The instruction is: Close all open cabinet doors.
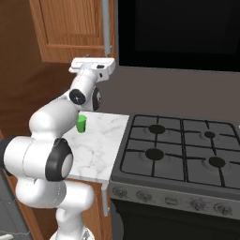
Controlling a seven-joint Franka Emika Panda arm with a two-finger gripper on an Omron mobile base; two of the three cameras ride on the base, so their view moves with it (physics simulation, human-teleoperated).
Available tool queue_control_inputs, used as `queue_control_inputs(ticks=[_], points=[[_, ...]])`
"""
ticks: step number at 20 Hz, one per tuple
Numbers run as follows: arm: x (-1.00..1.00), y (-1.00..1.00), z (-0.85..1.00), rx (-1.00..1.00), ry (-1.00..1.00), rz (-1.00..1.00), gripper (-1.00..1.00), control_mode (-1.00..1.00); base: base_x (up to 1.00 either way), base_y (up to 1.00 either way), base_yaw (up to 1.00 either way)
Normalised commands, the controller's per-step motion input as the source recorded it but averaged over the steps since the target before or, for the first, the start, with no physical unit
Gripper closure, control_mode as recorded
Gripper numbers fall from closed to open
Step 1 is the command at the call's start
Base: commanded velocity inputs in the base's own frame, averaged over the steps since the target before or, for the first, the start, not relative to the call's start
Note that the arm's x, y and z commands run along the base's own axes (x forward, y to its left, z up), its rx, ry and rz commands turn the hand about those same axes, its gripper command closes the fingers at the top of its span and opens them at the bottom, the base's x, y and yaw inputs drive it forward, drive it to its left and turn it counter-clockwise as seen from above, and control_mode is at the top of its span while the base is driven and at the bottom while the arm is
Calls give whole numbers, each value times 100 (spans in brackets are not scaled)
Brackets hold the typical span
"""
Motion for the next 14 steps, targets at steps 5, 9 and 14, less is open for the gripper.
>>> queue_control_inputs(ticks=[5,9,14], points=[[43,0,0,0,4,0,-100,-100,0,0,0],[47,0,0,0,4,0,-100,-100,0,0,0],[47,0,0,0,4,0,-100,-100,0,0,0]])
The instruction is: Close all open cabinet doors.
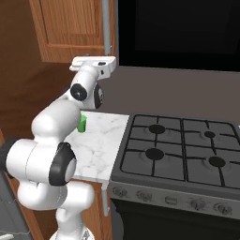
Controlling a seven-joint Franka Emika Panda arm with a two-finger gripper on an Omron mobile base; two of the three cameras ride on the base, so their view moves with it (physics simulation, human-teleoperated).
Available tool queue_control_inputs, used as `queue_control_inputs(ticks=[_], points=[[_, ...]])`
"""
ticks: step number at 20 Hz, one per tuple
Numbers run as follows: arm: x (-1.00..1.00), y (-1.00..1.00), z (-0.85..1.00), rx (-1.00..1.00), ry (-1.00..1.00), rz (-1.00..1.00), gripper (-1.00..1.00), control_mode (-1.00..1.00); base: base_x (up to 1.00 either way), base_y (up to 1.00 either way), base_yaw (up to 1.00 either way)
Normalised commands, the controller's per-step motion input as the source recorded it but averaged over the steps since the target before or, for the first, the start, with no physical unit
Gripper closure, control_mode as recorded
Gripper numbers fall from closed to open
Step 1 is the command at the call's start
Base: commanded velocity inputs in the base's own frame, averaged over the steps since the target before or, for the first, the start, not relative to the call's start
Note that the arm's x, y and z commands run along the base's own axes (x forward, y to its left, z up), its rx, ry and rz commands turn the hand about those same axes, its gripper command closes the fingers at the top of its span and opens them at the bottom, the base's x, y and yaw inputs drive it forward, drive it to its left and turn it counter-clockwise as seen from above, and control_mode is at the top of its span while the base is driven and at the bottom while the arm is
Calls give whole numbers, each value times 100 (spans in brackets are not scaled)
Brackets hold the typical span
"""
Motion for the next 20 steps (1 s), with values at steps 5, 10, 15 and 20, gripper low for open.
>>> queue_control_inputs(ticks=[5,10,15,20], points=[[42,0,0,0,5,0,-100,-100,0,0,0],[3,-3,0,0,11,0,-100,-100,0,0,0],[-58,-7,2,0,21,-1,-100,-100,0,0,0],[-79,-9,5,0,26,-4,-100,-100,0,0,0]])
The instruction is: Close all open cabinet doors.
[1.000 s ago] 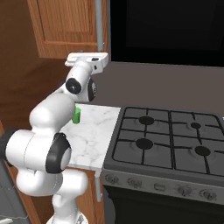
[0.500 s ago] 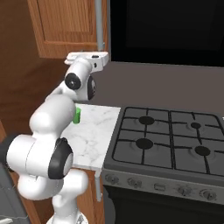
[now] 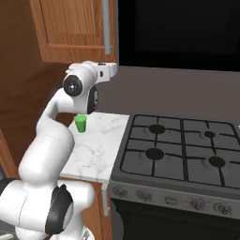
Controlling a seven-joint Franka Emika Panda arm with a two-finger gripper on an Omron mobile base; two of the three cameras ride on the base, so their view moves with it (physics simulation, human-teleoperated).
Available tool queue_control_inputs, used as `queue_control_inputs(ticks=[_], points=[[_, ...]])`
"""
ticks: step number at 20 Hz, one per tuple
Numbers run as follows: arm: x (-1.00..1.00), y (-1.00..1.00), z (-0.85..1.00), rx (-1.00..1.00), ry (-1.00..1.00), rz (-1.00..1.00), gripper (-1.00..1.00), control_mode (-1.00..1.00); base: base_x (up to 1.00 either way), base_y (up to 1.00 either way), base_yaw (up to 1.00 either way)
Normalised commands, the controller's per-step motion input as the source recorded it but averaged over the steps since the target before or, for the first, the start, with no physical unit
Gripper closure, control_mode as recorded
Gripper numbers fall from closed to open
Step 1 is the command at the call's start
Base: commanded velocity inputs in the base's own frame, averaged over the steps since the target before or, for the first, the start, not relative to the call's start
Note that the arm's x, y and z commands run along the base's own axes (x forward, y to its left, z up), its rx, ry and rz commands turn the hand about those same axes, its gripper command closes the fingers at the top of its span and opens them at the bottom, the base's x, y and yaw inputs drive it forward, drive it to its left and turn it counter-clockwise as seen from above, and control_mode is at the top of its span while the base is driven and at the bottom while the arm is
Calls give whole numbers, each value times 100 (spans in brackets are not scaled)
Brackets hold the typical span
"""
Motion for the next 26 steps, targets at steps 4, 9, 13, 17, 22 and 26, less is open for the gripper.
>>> queue_control_inputs(ticks=[4,9,13,17,22,26], points=[[-64,-6,17,0,31,-8,-100,-100,0,0,0],[-65,-1,20,0,37,-12,-100,-100,0,0,0],[-67,-7,11,0,35,-8,-100,-100,0,0,0],[-53,0,5,0,34,-4,-100,-100,0,0,0],[-71,0,0,0,24,0,-100,-100,0,0,0],[-76,0,-4,0,17,0,-100,-100,0,0,0]])
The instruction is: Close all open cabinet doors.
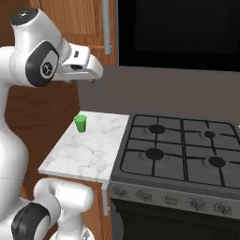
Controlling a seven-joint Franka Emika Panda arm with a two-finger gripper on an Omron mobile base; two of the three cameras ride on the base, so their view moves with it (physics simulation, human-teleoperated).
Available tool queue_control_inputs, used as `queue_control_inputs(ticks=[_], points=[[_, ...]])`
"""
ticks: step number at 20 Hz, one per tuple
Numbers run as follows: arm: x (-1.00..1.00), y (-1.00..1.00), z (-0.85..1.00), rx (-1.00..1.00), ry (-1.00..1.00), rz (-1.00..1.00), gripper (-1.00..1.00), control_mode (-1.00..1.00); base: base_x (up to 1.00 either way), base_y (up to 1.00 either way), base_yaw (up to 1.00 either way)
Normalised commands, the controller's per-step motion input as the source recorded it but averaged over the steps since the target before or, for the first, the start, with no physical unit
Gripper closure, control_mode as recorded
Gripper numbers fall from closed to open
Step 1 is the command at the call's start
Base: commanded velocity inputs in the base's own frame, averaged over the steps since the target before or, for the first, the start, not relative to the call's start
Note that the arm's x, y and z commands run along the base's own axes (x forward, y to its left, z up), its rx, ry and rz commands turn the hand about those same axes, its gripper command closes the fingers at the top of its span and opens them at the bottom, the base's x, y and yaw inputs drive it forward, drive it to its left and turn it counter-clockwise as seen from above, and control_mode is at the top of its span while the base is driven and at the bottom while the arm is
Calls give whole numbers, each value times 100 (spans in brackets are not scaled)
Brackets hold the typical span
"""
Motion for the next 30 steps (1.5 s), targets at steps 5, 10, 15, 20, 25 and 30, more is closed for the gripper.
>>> queue_control_inputs(ticks=[5,10,15,20,25,30], points=[[-75,1,-25,3,13,0,-100,-100,0,0,0],[-55,0,-30,7,7,0,-100,-100,0,0,0],[-64,2,-20,2,11,-1,-100,-100,0,0,0],[-58,5,-9,0,17,-7,-100,-100,0,0,0],[-68,0,-15,4,16,-4,-100,-100,0,0,0],[-54,0,-29,14,7,0,-100,-100,0,0,0]])
